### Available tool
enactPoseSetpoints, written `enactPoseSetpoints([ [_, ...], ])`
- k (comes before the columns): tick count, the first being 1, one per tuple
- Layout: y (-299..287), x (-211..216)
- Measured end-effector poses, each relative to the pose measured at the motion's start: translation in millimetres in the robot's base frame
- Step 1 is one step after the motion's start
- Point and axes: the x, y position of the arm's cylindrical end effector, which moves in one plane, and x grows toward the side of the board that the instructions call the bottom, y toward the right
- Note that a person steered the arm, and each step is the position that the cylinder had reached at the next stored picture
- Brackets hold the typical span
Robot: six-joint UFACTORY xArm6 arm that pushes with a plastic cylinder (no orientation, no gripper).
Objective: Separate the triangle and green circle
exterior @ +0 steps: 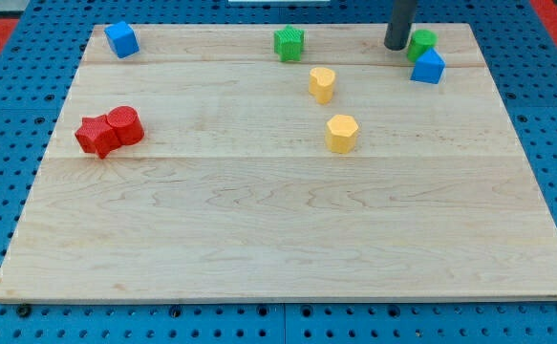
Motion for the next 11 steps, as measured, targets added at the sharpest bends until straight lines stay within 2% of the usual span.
enactPoseSetpoints([
  [1,8.4,-28.8],
  [2,69.4,-39.1],
  [3,92.0,18.3],
  [4,28.9,37.2],
  [5,12.1,41.1],
  [11,17.7,43.1],
])
